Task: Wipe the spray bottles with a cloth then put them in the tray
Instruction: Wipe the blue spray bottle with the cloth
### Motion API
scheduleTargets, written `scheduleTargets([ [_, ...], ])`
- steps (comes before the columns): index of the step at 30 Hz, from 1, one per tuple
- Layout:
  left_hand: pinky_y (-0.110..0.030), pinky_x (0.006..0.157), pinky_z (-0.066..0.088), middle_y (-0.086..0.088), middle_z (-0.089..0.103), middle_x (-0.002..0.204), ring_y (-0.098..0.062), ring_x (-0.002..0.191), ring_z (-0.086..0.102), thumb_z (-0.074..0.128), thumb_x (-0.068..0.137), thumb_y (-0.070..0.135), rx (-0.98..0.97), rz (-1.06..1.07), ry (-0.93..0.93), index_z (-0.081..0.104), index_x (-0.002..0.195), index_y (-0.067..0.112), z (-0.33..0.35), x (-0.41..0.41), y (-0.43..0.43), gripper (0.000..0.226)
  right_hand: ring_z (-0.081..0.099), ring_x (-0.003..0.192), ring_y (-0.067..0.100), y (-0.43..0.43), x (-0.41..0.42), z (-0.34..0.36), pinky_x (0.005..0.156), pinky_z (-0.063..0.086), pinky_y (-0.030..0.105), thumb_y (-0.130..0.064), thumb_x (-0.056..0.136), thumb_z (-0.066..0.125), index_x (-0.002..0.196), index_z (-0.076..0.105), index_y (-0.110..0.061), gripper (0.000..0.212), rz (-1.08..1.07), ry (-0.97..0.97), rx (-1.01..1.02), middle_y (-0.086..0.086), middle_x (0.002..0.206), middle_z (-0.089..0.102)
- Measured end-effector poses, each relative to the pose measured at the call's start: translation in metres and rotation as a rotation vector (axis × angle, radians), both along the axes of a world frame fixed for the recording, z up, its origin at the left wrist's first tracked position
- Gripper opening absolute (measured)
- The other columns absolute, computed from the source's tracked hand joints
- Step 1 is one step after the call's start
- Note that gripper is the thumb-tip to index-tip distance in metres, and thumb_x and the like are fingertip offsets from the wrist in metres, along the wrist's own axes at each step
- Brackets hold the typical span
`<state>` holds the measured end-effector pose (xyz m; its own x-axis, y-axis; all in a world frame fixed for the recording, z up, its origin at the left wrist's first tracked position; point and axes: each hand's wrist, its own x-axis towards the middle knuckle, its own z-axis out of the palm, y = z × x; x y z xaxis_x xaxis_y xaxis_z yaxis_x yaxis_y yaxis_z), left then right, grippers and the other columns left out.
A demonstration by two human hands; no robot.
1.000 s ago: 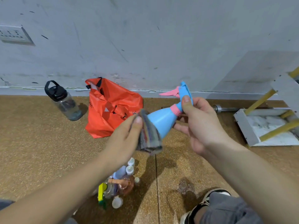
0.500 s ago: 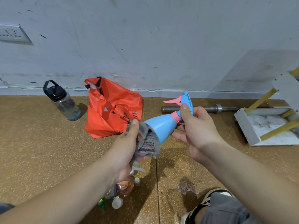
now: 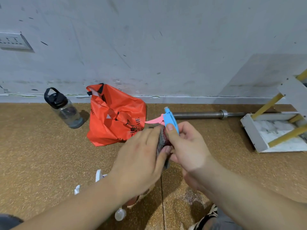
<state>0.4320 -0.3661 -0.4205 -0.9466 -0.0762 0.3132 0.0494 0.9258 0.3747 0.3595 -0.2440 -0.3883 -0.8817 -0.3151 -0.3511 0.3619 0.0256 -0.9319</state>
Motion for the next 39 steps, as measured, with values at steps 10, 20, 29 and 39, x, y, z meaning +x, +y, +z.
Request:
scheduleTargets([
  [10, -0.025, 0.082, 0.056, 0.003, 0.08, 0.082, -0.013, 0.078, 0.076, 0.045, 0.108, 0.049, 1.221, 0.343, -0.523, 0.077, 0.094, 0.012, 0.008, -0.015, -0.033, 0.051, 0.064, 0.076, 0.013, 0.005, -0.01, 0.016, 0.083, 0.061, 0.051, -0.026, 0.105, 0.058, 0.094, 0.06, -0.014, 0.016, 0.105, 0.058, 0.02, -0.003, 0.077, 0.068],
  [20, -0.044, 0.089, 0.053, 0.001, 0.07, 0.113, -0.016, 0.102, 0.066, 0.034, 0.108, 0.051, 0.562, 0.004, 0.016, 0.056, 0.139, 0.024, 0.002, -0.013, -0.039, 0.047, 0.063, 0.073, 0.018, 0.003, -0.005, 0.015, 0.064, 0.056, 0.034, -0.027, 0.106, 0.056, 0.096, 0.061, -0.012, 0.018, 0.318, 0.078, 0.13, 0.011, 0.089, 0.066],
  [29, -0.042, 0.087, 0.056, -0.005, 0.081, 0.098, -0.025, 0.091, 0.077, 0.039, 0.106, 0.058, 1.347, 0.317, -0.289, 0.076, 0.103, 0.015, 0.003, -0.021, -0.028, 0.057, 0.056, 0.072, 0.022, 0.007, -0.015, 0.019, 0.058, 0.053, 0.04, -0.03, 0.105, 0.057, 0.086, 0.064, -0.024, 0.021, 0.275, 0.101, 0.152, 0.006, 0.082, 0.063],
  [39, -0.028, 0.083, 0.051, 0.009, 0.072, 0.109, -0.013, 0.098, 0.065, 0.031, 0.109, 0.054, 0.751, 0.032, -0.17, 0.063, 0.123, 0.015, 0.009, -0.004, -0.01, 0.052, 0.061, 0.069, 0.011, 0.005, -0.034, 0.011, 0.07, 0.061, 0.045, -0.033, 0.104, 0.059, 0.09, 0.063, -0.023, 0.018, 0.162, 0.146, 0.174, 0.002, 0.084, 0.065],
])
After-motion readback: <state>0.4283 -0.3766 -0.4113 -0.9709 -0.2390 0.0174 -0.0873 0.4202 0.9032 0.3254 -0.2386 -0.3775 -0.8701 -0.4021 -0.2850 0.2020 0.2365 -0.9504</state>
